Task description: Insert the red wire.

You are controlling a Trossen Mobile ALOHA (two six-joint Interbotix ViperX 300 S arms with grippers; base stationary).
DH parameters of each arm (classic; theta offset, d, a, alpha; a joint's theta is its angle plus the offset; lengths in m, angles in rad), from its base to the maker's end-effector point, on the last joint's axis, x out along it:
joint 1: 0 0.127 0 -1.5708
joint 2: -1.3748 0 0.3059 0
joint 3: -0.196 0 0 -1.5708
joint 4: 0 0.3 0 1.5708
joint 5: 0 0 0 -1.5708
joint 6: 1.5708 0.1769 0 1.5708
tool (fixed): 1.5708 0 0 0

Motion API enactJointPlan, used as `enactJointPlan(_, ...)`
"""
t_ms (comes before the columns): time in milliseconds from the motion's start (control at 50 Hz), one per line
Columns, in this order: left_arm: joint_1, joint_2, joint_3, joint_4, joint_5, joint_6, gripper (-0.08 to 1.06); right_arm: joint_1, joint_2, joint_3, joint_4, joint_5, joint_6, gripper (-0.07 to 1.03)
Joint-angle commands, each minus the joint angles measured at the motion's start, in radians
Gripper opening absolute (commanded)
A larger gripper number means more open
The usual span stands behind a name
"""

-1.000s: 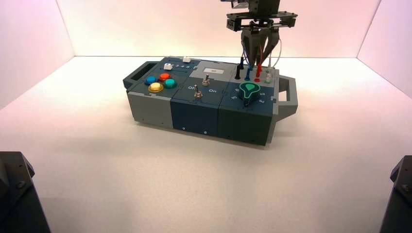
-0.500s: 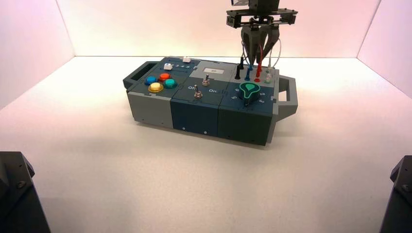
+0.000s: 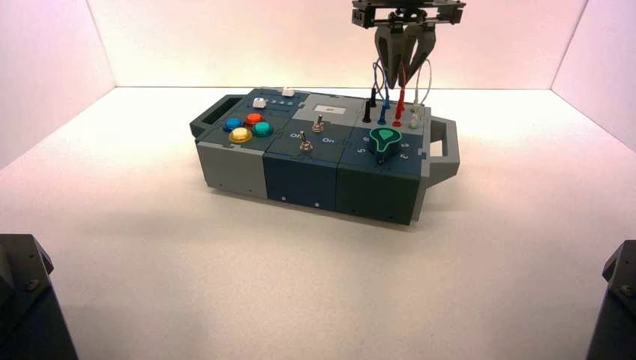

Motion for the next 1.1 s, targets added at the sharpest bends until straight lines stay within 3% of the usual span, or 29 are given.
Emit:
enactJointPlan(20,0.006,0.006,-0.037,0.002,-0.012,0.003,-0.03,0.006,-0.044,-0.026,-0.002,0.005,0.006,0.26)
enactJointPlan(320,0.006,0.006,-0.037,0.002,-0.012,0.002,-0.03,0.006,-0.044,-0.018,-0.002,0.017,0.006,0.38)
enactJointPlan(1100,0.006,-0.002,-0.037,0.002,-0.011,0.002,-0.03,0.037,-0.087,-0.011,0.002,0.064,0.025,0.38)
